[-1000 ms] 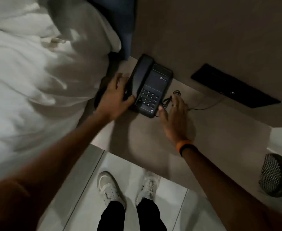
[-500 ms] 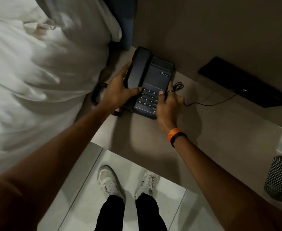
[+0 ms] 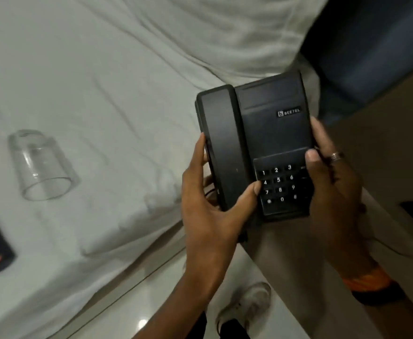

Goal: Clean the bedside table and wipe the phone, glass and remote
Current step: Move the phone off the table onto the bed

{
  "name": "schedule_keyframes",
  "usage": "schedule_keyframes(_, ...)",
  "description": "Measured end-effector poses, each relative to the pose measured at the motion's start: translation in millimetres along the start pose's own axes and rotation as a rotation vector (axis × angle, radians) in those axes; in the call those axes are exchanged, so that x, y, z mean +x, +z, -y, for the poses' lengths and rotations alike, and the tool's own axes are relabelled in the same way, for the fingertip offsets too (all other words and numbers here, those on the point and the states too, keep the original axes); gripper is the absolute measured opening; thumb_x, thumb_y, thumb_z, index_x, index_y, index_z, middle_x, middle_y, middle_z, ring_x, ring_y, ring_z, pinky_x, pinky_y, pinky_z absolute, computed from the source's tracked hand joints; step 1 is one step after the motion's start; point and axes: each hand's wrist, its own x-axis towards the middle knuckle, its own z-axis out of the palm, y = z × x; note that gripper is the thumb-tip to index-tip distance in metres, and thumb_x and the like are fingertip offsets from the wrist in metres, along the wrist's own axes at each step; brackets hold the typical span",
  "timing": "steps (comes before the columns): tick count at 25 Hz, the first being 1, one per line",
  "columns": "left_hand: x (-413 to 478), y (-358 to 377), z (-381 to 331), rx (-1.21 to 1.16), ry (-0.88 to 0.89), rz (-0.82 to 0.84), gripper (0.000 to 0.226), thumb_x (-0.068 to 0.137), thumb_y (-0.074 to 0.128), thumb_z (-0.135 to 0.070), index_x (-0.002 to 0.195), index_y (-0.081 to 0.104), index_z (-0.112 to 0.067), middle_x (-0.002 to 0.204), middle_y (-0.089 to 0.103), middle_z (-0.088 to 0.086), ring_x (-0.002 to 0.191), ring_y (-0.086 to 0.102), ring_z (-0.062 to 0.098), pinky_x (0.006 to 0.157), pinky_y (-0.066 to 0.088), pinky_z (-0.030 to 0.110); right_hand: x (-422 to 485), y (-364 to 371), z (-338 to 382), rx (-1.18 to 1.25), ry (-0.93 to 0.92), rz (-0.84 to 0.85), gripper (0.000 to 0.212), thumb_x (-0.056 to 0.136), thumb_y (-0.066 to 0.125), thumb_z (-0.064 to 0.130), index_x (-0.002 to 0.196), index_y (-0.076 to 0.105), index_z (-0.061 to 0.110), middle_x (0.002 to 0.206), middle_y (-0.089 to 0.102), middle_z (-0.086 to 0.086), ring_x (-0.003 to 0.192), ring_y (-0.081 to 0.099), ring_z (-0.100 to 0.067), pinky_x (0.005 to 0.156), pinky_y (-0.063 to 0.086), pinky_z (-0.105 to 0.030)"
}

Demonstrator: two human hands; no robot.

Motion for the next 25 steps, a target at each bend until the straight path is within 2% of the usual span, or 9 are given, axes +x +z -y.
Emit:
schedule_keyframes(2,19,-30,-17,0.036,-0.001,-0.109,0.096,0.077,0.088,-0.031,0.152,0.03,-0.049,0.143,0.051,-0.011,0.123,0.06,0.014,0.095,0.058,0.041,27,38,24,0.017,-0.015,0.095,0.045,0.102,0.047,0.014,0.146,0.052,0.024,0.148,0.057,0.003,0.136,0.054,-0.007,0.115,0.044,-0.03)
schedule_keyframes(5,58,-76,-29,0.077,0.003,-0.26,0.095,0.075,0.088,-0.04,0.151,0.031,-0.048,0.141,0.054,-0.008,0.121,0.06,0.012,0.098,0.056,0.041,70,104,52,0.063,-0.027,0.265,0.044,0.101,0.049,0.007,0.144,0.055,0.014,0.146,0.06,0.0,0.136,0.054,-0.008,0.113,0.043,-0.019)
schedule_keyframes(8,101,-112,-20,0.07,-0.049,-0.373,0.096,0.07,0.084,-0.052,0.15,0.031,-0.048,0.139,0.055,-0.004,0.125,0.059,0.016,0.102,0.054,0.044,108,171,63,0.001,-0.026,0.423,0.044,0.101,0.05,0.006,0.142,0.058,0.017,0.141,0.062,0.008,0.13,0.057,-0.003,0.107,0.044,-0.012)
schedule_keyframes(14,164,-151,3,0.097,-0.12,-0.362,0.095,0.076,0.084,-0.037,0.155,0.031,-0.032,0.134,0.061,-0.001,0.116,0.062,0.014,0.101,0.055,0.043,136,244,46,-0.13,0.024,0.462,0.046,0.1,0.046,0.011,0.143,0.058,0.021,0.141,0.064,0.001,0.128,0.061,-0.014,0.115,0.046,-0.035)
schedule_keyframes(16,171,-149,13,0.151,-0.119,-0.337,0.097,0.075,0.083,-0.041,0.155,0.031,-0.031,0.131,0.064,-0.001,0.114,0.064,0.016,0.1,0.055,0.044,135,245,38,-0.202,0.05,0.49,0.046,0.103,0.043,0.011,0.147,0.053,0.022,0.142,0.062,-0.001,0.125,0.061,-0.015,0.107,0.048,-0.021)
schedule_keyframes(19,175,-146,27,0.215,-0.09,-0.336,0.098,0.074,0.08,-0.051,0.156,0.03,-0.031,0.13,0.066,-0.003,0.115,0.065,0.017,0.099,0.056,0.044,131,245,34,-0.273,0.023,0.484,0.046,0.107,0.039,0.012,0.152,0.046,0.019,0.15,0.054,0.001,0.125,0.052,-0.006,0.091,0.037,0.004)
schedule_keyframes(20,175,-146,29,0.23,-0.082,-0.336,0.097,0.075,0.079,-0.053,0.156,0.03,-0.031,0.132,0.065,-0.003,0.118,0.063,0.017,0.1,0.055,0.044,128,246,33,-0.288,-0.001,0.468,0.046,0.107,0.039,0.012,0.152,0.045,0.017,0.151,0.054,0.0,0.128,0.051,-0.008,0.095,0.037,0.002)
schedule_keyframes(22,172,-145,29,0.273,-0.063,-0.334,0.094,0.079,0.078,-0.052,0.156,0.029,-0.029,0.14,0.059,-0.001,0.125,0.058,0.019,0.107,0.05,0.044,122,246,30,-0.342,-0.087,0.425,0.046,0.106,0.041,0.019,0.152,0.045,0.014,0.149,0.054,-0.006,0.136,0.049,-0.02,0.11,0.036,-0.018)
schedule_keyframes(25,149,-130,24,0.446,-0.042,-0.355,0.097,0.085,0.075,-0.045,0.16,0.016,-0.026,0.161,0.027,0.011,0.146,0.03,0.03,0.12,0.032,0.045,104,231,25,-0.587,-0.259,0.354,0.052,0.104,0.048,0.033,0.153,0.041,0.017,0.15,0.045,-0.009,0.139,0.04,-0.028,0.113,0.034,-0.039)
